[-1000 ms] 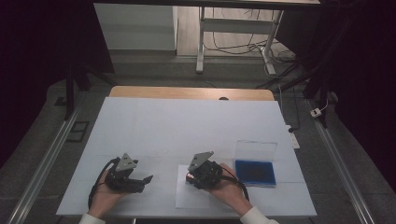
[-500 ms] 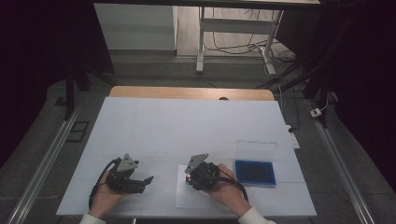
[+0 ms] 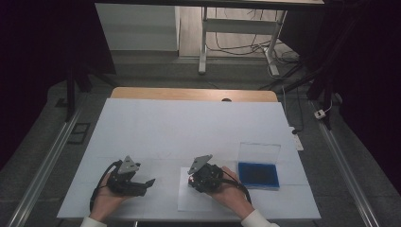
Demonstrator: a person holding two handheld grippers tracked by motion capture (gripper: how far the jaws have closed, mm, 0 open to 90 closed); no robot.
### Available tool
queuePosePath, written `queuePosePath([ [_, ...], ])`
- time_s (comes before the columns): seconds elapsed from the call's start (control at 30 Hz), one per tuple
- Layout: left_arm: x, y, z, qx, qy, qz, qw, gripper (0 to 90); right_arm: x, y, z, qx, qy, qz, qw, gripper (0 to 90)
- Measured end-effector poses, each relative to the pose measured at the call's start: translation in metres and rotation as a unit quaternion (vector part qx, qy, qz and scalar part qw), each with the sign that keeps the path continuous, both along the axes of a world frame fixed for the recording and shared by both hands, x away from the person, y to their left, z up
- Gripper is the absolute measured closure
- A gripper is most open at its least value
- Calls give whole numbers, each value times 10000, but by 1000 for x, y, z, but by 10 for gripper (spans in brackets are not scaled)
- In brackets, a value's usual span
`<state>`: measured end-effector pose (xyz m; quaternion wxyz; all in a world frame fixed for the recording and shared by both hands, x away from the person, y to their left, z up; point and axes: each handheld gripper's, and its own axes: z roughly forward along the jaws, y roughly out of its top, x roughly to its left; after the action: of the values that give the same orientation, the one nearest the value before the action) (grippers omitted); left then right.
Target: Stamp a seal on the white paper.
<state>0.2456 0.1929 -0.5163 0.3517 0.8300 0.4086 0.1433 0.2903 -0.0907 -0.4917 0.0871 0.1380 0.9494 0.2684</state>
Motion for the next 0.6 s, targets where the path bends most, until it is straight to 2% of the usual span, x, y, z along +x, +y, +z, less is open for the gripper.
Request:
queuePosePath([
  [0.17, 0, 0, 0, 25, 9, -1, 10000, 188, -1, 0, 0, -6, -58, 29, 10000, 709],
  [0.5, 0, 0, 0, 28, 11, 3, 10000, 189, 0, -1, -1, 21, -20, 15, 10000, 708],
  [0.6, 0, 0, 0, 6, 0, 10, 10000, 189, 0, -1, -1, 101, -54, 26, 9999, 704],
])
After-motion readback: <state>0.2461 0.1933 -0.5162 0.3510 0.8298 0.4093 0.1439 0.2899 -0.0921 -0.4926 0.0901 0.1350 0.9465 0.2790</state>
